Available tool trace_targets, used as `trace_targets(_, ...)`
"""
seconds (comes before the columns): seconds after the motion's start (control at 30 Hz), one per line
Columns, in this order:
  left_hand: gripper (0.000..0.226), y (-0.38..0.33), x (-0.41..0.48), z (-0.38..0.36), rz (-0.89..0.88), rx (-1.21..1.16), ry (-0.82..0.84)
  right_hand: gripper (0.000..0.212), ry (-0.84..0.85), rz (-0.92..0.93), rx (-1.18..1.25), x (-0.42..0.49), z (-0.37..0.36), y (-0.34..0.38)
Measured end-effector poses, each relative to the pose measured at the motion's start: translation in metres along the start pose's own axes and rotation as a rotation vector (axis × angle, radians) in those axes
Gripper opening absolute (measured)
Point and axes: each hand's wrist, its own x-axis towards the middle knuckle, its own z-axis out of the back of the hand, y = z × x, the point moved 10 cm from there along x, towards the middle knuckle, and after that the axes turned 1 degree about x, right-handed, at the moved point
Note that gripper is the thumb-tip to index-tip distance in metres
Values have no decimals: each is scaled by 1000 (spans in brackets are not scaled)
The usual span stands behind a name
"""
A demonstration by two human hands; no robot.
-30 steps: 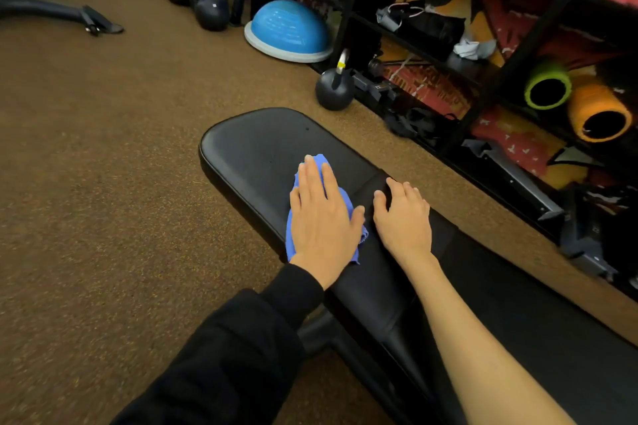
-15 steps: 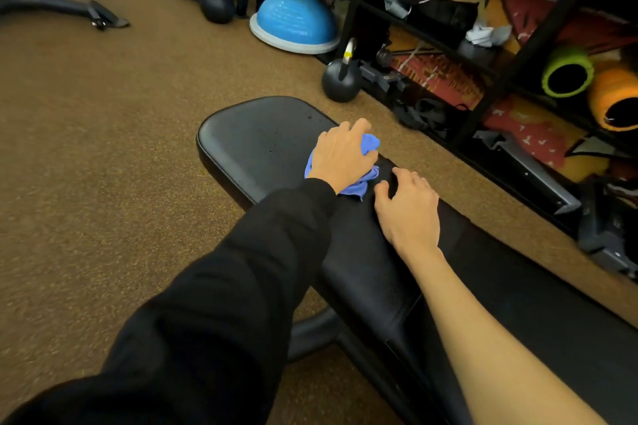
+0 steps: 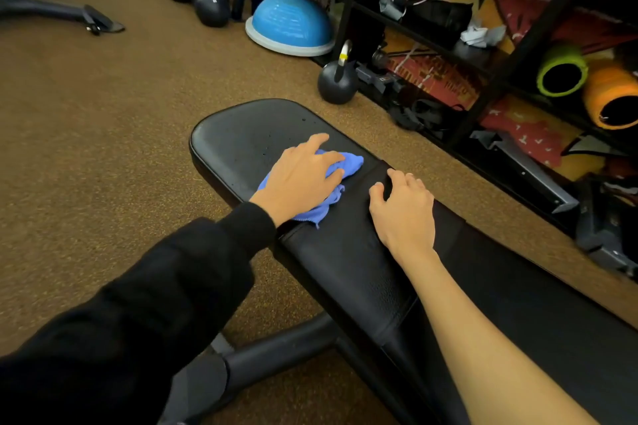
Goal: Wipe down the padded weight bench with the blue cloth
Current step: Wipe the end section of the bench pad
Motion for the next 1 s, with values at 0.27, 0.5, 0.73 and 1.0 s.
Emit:
trace_targets(0.27, 38, -18, 63, -25, -24, -20, -5, 46, -3, 3, -9, 0, -1, -1)
trace_targets(0.5, 36, -24, 11, -8, -152, -106, 30, 44, -18, 12, 29, 0, 3, 1)
trace_targets(0.73, 35, 27, 13, 7, -45, -74, 24, 44, -17, 8, 17, -1, 4, 1)
trace_targets(1.0, 37, 7, 62, -17, 56, 0, 14, 43, -22, 14, 10, 1, 2, 2)
